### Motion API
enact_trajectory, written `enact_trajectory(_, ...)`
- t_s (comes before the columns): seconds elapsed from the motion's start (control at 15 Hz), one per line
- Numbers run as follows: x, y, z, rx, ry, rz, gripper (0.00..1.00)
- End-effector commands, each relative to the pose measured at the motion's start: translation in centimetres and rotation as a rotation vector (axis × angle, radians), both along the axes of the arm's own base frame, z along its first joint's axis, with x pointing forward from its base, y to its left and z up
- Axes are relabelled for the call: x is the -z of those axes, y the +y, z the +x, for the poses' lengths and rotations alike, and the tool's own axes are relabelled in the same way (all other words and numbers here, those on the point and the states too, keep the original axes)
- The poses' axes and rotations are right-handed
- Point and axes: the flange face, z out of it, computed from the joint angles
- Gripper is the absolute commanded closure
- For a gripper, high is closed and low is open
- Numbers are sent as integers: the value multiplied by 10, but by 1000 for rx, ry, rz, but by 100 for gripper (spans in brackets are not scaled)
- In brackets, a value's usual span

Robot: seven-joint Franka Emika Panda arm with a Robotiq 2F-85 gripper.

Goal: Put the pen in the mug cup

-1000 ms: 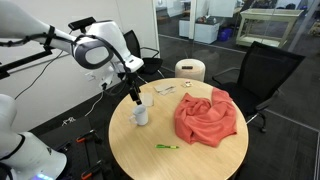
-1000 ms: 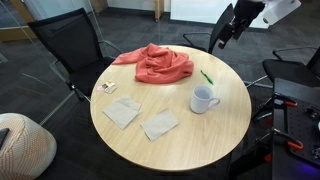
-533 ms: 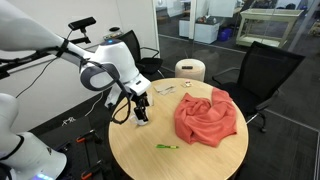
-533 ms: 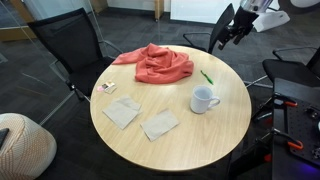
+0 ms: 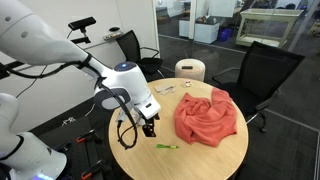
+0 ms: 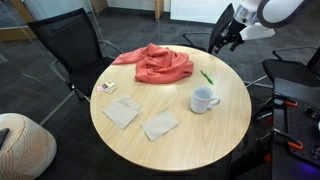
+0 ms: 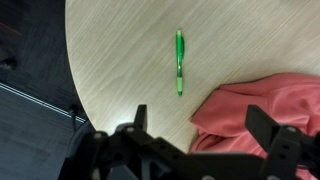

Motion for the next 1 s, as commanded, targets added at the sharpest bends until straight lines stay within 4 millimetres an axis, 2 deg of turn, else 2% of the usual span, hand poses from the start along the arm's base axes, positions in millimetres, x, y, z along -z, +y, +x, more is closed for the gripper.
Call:
enact_trajectory(0.0, 6, -4, 2, 20, 3, 8, 0)
enact_trajectory(0.13, 15, -8, 5, 34, 13, 15, 0)
enact_trajectory(0.47, 17, -10, 11, 45, 15, 17, 0)
enact_trajectory(0.93, 47, -36, 33, 99, 68, 40, 0)
